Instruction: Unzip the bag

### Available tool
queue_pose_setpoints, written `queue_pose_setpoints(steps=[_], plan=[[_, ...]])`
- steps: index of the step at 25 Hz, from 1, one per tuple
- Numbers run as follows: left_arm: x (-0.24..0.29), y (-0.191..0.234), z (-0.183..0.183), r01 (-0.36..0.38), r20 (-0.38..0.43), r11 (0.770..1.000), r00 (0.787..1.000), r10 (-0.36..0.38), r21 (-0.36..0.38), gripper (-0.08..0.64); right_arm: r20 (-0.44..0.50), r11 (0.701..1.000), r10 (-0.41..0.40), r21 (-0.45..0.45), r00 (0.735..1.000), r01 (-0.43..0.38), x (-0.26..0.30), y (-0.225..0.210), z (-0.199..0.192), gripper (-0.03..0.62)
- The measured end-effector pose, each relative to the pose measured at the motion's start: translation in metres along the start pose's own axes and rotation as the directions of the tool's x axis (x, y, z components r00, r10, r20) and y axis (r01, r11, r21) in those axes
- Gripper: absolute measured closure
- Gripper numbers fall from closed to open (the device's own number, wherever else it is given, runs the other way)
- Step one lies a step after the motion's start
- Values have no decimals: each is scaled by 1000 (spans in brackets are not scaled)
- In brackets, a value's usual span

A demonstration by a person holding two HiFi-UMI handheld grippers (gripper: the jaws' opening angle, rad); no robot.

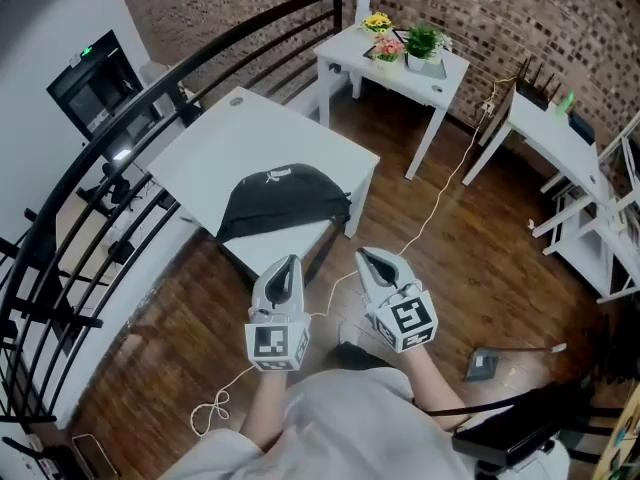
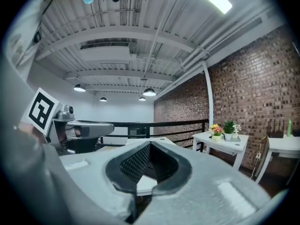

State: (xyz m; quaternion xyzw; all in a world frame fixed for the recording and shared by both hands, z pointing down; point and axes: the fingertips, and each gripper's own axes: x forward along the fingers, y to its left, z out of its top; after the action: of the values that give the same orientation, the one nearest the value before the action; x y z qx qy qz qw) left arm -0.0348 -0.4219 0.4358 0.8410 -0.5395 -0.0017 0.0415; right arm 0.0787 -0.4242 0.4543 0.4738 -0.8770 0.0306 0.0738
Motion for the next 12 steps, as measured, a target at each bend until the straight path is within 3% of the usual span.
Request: queue_pose_setpoints(steps=[7, 12], plan=[[88, -8, -37, -7, -105, 1000, 994, 5, -20, 543, -83, 999, 17, 29, 996, -14, 54, -86, -35, 606], [120, 5, -84, 6, -214, 999, 977, -13, -33, 543, -191, 1000, 27, 9, 981, -26, 96, -103, -84, 606]])
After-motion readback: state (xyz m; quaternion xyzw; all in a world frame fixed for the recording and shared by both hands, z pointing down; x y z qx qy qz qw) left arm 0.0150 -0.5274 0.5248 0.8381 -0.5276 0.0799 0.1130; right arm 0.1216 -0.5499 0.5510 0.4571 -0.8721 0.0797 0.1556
